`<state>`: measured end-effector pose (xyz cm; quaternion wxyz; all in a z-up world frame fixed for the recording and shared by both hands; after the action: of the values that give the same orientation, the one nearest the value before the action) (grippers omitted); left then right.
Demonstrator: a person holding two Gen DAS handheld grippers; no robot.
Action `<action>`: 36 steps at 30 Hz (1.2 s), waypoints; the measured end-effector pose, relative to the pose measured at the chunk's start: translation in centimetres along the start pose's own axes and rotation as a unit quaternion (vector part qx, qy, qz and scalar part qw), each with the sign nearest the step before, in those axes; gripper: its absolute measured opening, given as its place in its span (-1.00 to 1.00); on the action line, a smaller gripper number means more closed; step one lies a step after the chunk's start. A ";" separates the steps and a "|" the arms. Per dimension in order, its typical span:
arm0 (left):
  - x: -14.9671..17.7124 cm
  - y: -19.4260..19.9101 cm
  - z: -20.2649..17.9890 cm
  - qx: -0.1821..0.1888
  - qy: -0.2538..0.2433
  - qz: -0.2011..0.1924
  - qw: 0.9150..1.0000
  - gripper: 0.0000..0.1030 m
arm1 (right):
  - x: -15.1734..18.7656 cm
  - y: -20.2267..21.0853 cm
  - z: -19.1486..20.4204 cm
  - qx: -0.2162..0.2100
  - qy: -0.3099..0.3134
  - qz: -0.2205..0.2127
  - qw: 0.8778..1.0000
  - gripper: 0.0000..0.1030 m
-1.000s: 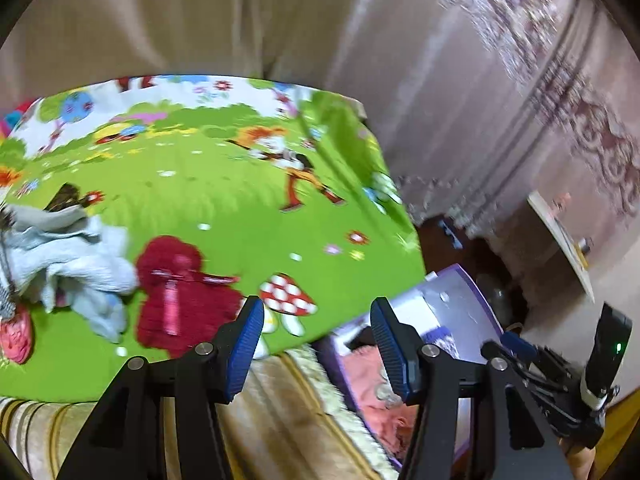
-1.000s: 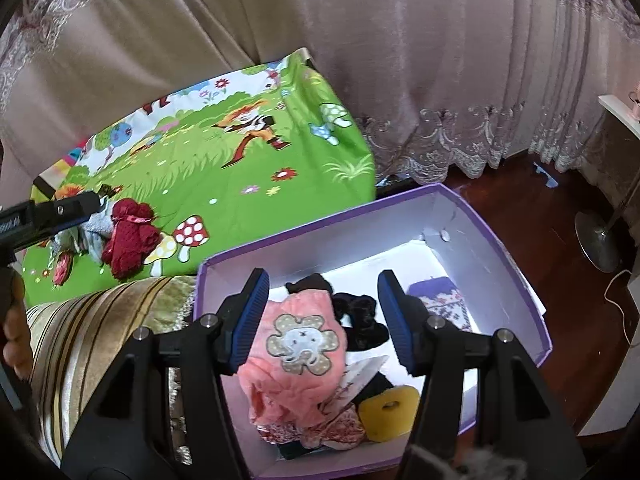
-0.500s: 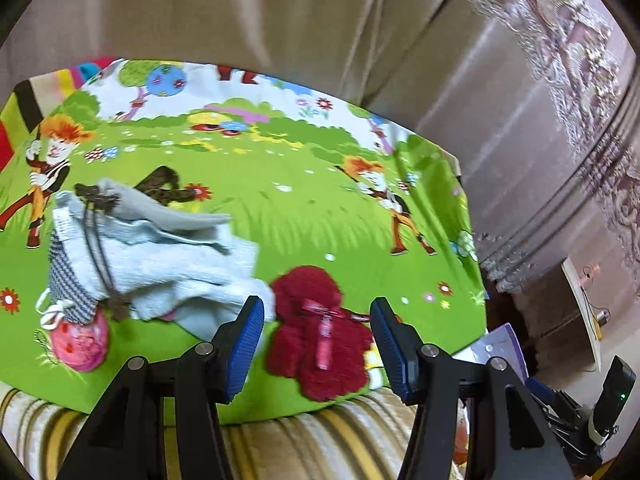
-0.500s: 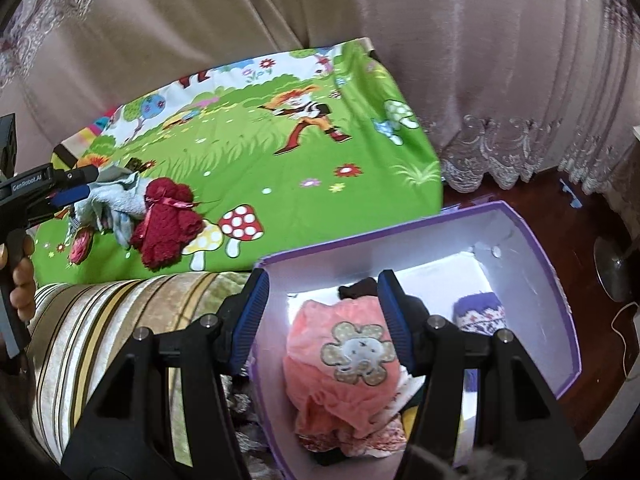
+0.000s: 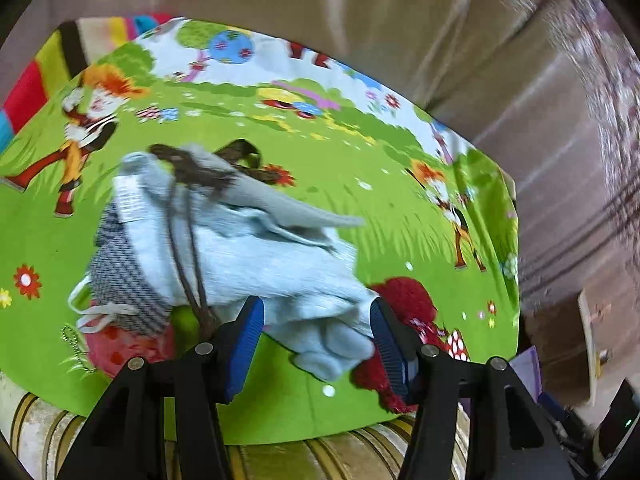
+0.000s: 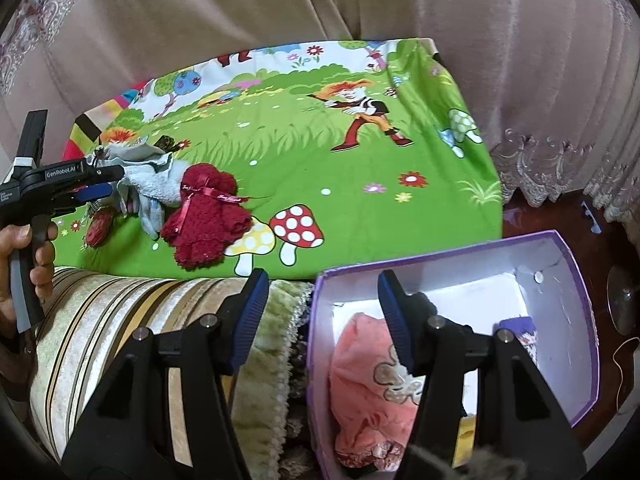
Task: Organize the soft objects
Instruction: 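Move both tools back over the pile of soft items, then grasp the light blue towel with the left tool while the right tool grasps the gray cloth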
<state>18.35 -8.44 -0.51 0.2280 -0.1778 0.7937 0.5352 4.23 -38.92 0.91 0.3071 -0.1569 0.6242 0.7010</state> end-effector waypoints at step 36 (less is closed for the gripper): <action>0.9 -3.9 6.3 0.144 0.278 0.030 0.949 -0.60 | -1.4 -5.0 12.1 -0.059 0.118 0.028 0.991 0.25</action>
<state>20.78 -4.07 -6.03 0.0049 -0.2609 0.8994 0.3506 10.40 -27.30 -0.02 0.2017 -0.2389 0.6177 0.7216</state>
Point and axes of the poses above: each gripper's, at about its wrist camera, not at the fingertips, and y roughly against the way its jaws point, z to its left, x to its underside, the point moved 4 cm from there along -y, roughly the way its jaws point, and after that the axes turned 10 degrees about -y, right-handed, at the moved point
